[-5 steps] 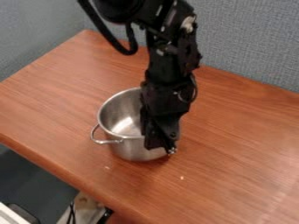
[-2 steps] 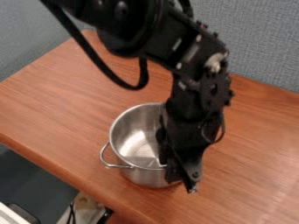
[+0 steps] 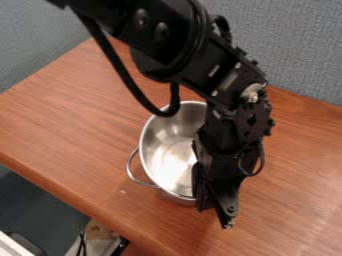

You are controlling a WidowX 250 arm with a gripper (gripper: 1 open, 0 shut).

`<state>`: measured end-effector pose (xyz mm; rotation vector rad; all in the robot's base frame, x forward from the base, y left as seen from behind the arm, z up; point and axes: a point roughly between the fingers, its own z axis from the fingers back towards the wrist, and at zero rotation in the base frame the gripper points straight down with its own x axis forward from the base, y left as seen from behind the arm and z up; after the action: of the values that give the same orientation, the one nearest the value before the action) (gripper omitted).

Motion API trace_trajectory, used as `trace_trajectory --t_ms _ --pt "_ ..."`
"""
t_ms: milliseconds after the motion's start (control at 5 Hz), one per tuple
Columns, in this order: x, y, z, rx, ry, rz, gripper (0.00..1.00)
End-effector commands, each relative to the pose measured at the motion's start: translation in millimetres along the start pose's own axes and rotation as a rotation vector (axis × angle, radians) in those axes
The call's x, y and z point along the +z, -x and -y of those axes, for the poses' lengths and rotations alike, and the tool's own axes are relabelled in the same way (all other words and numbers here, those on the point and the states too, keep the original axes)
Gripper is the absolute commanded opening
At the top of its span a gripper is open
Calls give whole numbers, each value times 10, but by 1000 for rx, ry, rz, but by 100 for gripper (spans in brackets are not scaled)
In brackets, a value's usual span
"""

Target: Move the red object from the metal pot to the table

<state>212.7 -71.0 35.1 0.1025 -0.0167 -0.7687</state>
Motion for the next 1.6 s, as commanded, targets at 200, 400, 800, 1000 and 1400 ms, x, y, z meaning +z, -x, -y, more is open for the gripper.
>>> trace_trajectory --t_ms 200,400,800,1000,1400 --pt "-209 341 33 -3 54 -111 0" --pt "-234 344 53 54 57 -129 0" --pt "-220 347 -79 82 82 -166 0" --pt "-161 352 -251 56 96 -184 0" --pt "-318 252 -144 56 171 -225 0"
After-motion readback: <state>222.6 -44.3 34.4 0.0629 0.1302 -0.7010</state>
